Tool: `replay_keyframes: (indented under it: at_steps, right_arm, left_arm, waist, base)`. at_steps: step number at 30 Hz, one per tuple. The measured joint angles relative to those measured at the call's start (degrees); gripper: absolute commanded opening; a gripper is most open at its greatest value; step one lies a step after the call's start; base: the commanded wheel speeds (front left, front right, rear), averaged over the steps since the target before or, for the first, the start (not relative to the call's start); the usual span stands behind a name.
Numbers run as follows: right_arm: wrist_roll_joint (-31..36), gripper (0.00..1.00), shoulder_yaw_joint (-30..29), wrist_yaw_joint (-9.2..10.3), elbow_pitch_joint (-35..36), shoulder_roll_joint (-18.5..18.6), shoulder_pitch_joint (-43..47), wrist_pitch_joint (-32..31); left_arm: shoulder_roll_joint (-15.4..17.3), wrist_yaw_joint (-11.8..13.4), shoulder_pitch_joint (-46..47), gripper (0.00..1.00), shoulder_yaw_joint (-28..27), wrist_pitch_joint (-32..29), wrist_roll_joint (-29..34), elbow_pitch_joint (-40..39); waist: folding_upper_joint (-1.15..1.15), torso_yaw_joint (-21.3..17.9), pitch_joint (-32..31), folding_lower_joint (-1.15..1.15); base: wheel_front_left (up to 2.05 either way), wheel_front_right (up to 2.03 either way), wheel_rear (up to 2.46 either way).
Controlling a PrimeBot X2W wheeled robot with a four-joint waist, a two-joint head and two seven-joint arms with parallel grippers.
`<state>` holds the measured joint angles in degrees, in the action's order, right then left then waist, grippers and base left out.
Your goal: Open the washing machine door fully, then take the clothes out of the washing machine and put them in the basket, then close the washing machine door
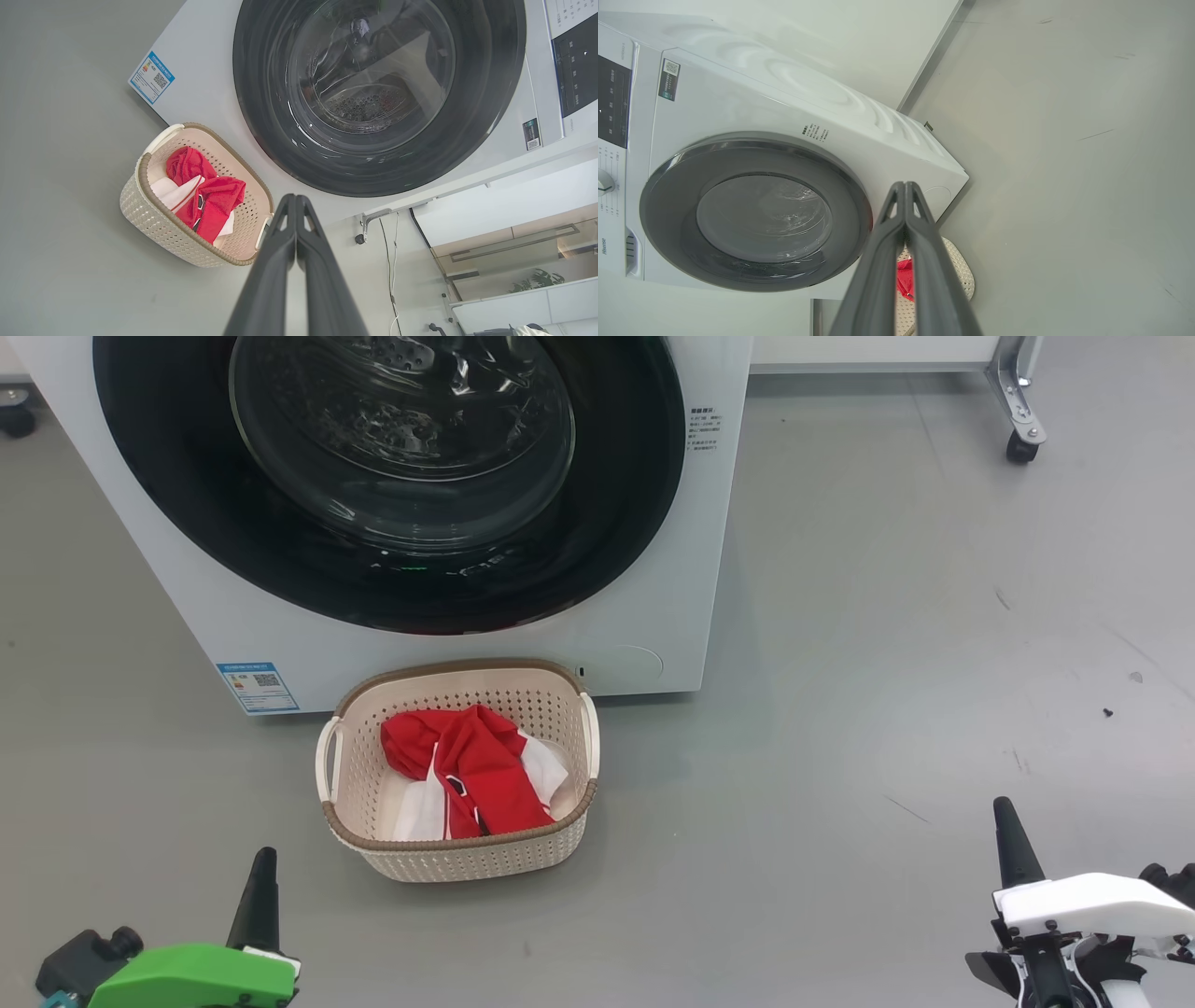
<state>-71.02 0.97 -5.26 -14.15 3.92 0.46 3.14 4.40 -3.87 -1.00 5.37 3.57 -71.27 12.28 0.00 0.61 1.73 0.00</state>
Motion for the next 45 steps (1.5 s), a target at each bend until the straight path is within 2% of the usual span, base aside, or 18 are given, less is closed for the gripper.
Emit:
replay_keyframes:
  at_steps: [32, 45]
  right_arm:
    - [-24.06, 0.0, -3.23, -1.23, -0.87, 1.41, -2.92, -5.03]
    - [-24.86, 0.0, -3.49, -1.24, -1.12, 1.49, -3.52, -5.19]
  left_arm:
    - [1.14, -2.5, 2.88, 0.0, -3.67, -4.75, -24.32, 2.01]
    - [1.26, -2.57, 3.41, 0.0, -3.87, -5.09, -25.02, 2.37]
  waist:
    - [0.0, -0.6, -1.5, 0.0]
    - [0.0, -0.62, -1.54, 0.0]
  base:
    - [0.0, 0.0, 0.0]
    - [0.0, 0.0, 0.0]
